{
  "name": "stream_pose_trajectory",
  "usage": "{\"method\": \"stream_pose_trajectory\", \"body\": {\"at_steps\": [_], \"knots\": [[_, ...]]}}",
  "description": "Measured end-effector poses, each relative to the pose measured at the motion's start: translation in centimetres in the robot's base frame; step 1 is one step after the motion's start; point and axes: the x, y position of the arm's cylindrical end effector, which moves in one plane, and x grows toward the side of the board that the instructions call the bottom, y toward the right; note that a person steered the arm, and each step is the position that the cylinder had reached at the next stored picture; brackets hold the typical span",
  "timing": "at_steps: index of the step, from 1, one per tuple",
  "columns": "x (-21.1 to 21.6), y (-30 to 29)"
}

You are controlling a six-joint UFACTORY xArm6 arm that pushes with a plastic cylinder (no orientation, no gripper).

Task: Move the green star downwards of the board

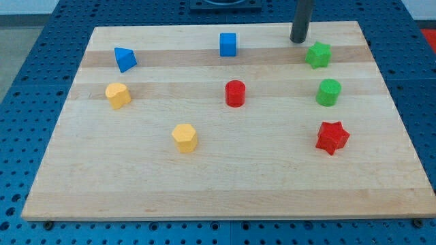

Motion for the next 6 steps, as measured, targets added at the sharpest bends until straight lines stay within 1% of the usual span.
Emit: {"method": "stream_pose_trajectory", "body": {"at_steps": [1,3,4,6], "knots": [[-0.5,3.4],[-0.5,4.4],[0.7,4.4],[5.5,4.4]]}}
